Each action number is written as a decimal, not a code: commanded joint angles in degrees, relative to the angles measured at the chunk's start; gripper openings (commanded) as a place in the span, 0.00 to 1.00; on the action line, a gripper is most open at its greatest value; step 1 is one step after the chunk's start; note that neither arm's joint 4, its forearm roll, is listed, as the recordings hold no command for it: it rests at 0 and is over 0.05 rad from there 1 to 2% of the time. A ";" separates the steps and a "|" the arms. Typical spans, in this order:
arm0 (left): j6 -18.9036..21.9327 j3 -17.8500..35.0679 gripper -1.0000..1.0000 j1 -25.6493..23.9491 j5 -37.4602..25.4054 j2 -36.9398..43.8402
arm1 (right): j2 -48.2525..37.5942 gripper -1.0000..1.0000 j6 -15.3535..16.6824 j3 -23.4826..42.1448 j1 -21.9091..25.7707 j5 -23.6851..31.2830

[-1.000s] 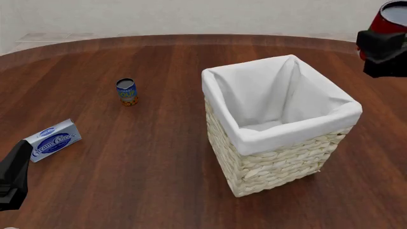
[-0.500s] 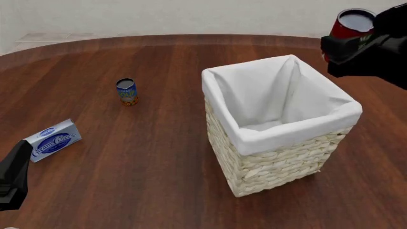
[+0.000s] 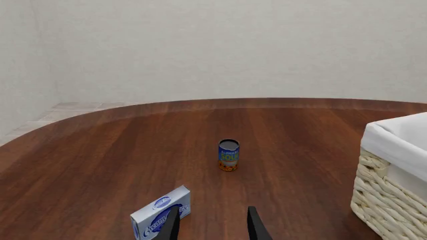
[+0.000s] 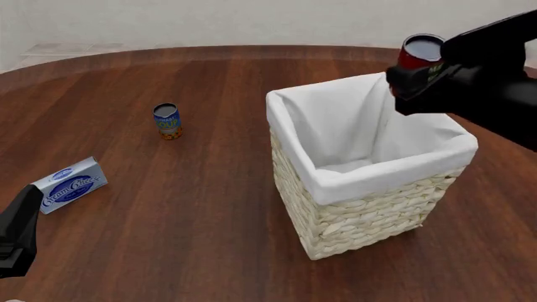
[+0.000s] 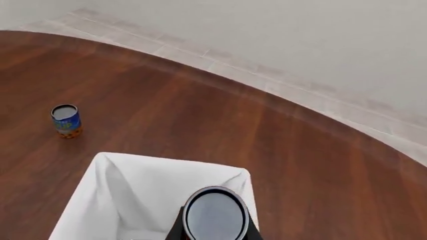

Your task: Pick up the tomato sauce, and put it in the basket.

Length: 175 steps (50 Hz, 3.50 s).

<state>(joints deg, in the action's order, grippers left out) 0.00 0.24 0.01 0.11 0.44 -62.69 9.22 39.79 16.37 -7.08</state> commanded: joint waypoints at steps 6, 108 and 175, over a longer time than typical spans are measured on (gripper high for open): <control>-0.01 0.00 1.00 0.00 0.00 0.00 | -3.79 0.00 -1.73 -0.26 2.26 -2.61; 0.00 0.00 1.00 0.00 0.00 0.00 | -18.75 1.00 -3.99 -2.20 7.15 -12.04; 0.00 0.00 1.00 -0.01 0.00 -0.01 | 15.15 1.00 -1.32 -15.02 8.29 -0.38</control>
<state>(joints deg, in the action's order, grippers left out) -0.01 0.24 0.00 0.11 0.44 -53.92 7.79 28.24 22.65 -7.39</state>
